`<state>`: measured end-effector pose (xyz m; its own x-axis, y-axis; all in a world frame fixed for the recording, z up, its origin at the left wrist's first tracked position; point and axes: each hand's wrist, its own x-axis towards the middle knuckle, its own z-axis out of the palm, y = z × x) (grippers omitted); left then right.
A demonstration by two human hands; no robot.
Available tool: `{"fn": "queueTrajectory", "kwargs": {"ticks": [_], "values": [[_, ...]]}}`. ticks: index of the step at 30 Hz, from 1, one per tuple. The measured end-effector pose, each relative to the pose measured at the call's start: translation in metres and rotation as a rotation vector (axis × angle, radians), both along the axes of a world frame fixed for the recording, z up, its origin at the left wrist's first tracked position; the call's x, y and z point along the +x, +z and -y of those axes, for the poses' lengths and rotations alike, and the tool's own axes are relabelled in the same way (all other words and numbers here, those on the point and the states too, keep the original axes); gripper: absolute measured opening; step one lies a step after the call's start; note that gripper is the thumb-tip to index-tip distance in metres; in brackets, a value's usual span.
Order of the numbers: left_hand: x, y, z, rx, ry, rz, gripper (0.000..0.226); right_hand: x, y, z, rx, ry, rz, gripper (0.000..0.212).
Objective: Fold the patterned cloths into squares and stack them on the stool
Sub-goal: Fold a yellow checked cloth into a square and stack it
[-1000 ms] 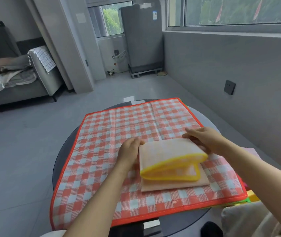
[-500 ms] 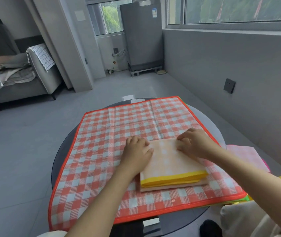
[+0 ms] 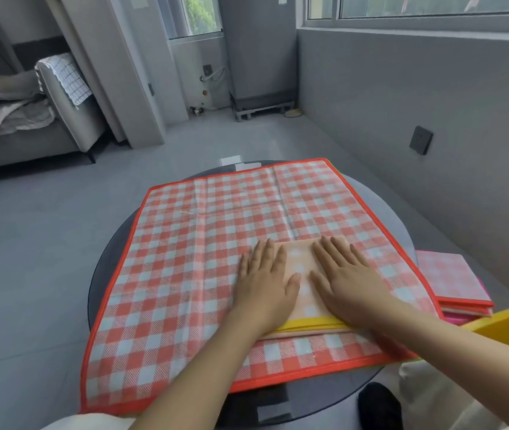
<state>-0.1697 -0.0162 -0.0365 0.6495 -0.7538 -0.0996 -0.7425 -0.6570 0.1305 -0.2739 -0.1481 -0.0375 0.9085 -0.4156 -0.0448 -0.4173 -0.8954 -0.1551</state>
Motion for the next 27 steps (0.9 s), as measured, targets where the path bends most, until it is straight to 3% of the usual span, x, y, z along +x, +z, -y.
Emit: {"fn": "queueTrajectory", "kwargs": {"ticks": [7, 11, 22, 27], "values": [[-0.005, 0.001, -0.013, 0.010, 0.192, -0.044, 0.066, -0.002, -0.002, -0.001, 0.023, -0.227, -0.003, 0.076], [-0.009, 0.001, -0.019, -0.035, 0.332, -0.060, 0.072, -0.007, -0.001, -0.004, 0.046, -0.348, 0.120, 0.076], [-0.013, 0.007, -0.022, -0.396, 0.349, -0.120, 0.063, -0.015, 0.013, -0.008, 0.220, -0.343, 0.375, 0.055], [-0.022, 0.014, -0.022, -0.727, 0.303, -0.329, 0.059, -0.023, 0.016, -0.011, 0.482, -0.337, 0.559, 0.060]]}}
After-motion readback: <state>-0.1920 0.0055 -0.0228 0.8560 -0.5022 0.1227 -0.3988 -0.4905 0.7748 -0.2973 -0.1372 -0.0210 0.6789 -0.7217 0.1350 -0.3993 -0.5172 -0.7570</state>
